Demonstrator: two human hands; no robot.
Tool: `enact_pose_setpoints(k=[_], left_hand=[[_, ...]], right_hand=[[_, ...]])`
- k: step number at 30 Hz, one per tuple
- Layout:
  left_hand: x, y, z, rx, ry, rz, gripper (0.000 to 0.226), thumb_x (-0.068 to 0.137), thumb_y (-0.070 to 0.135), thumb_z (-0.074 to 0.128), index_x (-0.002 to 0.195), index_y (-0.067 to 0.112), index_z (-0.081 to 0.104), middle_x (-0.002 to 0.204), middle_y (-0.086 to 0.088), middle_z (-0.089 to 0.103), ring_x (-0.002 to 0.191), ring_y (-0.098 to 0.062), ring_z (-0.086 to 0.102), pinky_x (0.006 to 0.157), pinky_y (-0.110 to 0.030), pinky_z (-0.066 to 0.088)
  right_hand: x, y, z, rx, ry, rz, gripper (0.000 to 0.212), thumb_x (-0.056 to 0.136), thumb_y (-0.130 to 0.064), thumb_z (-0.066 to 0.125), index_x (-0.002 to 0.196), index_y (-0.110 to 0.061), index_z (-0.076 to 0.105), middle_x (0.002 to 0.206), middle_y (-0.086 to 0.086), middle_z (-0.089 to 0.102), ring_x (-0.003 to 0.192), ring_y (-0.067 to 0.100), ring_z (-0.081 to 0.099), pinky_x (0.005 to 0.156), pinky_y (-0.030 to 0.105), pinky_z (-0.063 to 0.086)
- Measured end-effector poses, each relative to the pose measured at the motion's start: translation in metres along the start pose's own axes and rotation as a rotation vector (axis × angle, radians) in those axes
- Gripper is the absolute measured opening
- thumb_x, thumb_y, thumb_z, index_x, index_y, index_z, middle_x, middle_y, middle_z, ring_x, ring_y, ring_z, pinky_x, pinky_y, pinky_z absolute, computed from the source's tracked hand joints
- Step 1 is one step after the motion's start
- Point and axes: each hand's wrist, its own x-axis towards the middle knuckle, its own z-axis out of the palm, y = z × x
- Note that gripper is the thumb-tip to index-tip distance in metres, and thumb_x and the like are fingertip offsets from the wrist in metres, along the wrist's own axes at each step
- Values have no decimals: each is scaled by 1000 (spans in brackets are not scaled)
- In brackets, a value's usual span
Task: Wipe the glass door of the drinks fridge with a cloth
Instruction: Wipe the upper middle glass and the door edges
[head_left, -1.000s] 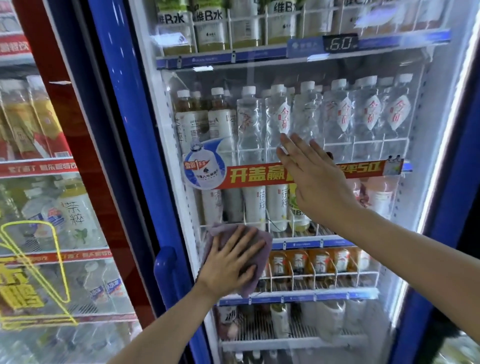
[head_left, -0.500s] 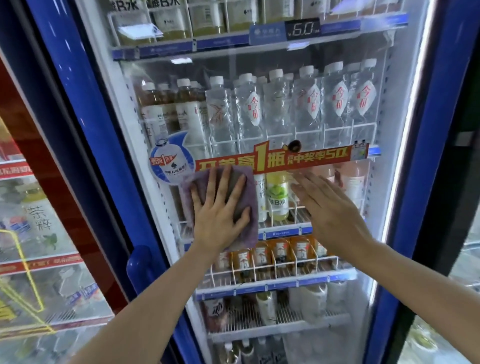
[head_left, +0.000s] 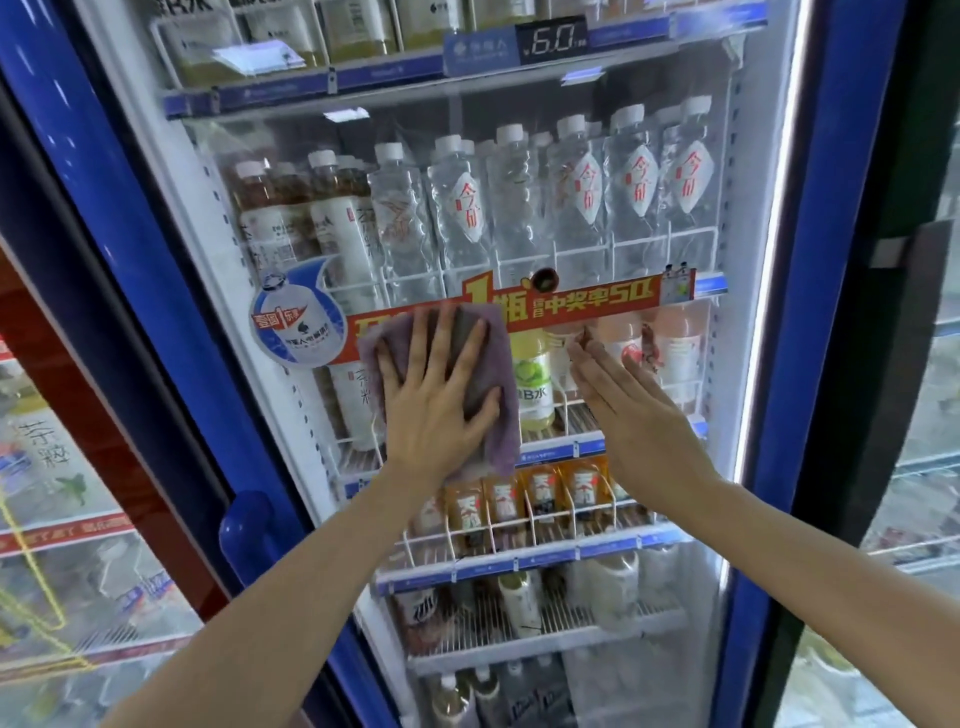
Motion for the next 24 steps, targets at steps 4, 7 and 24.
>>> enact_pose_setpoints(k=[4, 7, 24], left_hand=[[9, 9, 5, 21, 40, 42, 78, 101, 59, 40, 168, 29, 12, 177, -2, -3, 163, -31, -2, 125, -60, -17], [-37, 19, 23, 45, -92, 165, 81, 100, 59, 42, 168, 30, 9, 177, 0, -5, 163, -27, -6, 124, -56, -21], [29, 73, 9, 57, -87, 64, 84, 99, 58, 43, 168, 31, 3, 176, 0, -11, 162, -30, -8, 124, -57, -20]], right_hand=[[-2, 0, 5, 42, 20, 15, 96, 68, 17, 69, 157, 3, 38, 170, 15, 27, 157, 33, 28, 127, 49, 19], [-4, 0, 5, 138, 1, 17, 94, 73, 20, 59, 161, 2, 29, 173, 13, 19, 160, 32, 19, 129, 46, 20], [-59, 85, -9, 167, -17, 210, 83, 76, 12, 67, 155, 2, 43, 165, 18, 39, 155, 36, 32, 127, 52, 25]])
